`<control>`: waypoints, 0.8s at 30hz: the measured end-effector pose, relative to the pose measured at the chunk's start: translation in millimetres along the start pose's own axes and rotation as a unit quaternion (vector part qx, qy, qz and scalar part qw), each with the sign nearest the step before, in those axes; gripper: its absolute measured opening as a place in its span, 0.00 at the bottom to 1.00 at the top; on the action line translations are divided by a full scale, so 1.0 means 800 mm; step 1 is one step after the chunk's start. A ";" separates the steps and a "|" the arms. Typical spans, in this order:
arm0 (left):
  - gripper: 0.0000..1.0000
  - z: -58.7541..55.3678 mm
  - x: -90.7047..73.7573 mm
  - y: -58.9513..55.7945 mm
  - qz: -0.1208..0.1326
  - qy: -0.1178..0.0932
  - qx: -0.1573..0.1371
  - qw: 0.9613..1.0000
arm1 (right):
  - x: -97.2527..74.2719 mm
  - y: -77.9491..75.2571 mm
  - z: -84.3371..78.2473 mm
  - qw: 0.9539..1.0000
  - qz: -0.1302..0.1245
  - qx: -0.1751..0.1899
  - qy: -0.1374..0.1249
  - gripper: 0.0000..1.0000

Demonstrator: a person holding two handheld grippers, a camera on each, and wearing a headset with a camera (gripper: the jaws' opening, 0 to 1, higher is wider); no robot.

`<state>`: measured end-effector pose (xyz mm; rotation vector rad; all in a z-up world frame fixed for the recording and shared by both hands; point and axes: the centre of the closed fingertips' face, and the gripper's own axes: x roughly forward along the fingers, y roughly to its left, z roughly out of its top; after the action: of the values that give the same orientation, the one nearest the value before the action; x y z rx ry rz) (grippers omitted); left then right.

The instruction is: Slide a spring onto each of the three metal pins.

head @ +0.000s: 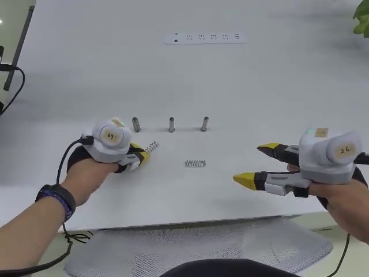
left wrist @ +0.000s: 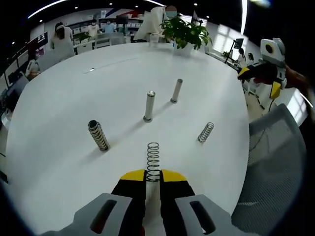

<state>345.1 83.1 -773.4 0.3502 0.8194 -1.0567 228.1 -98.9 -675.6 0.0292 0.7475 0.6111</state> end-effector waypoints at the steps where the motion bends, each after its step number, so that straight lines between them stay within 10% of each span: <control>1: 0.02 -0.002 -0.002 0.000 0.001 0.000 -0.002 1.000 | 0.001 0.001 0.001 1.000 0.002 0.000 -0.001 0.61; 24: 0.02 -0.006 -0.034 0.000 0.008 -0.014 -0.002 1.000 | 0.018 0.013 0.007 0.999 0.035 0.004 -0.004 0.60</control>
<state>336.1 103.4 -756.3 0.3364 0.7921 -1.0419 234.6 -81.6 -678.2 0.0664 0.7434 0.6747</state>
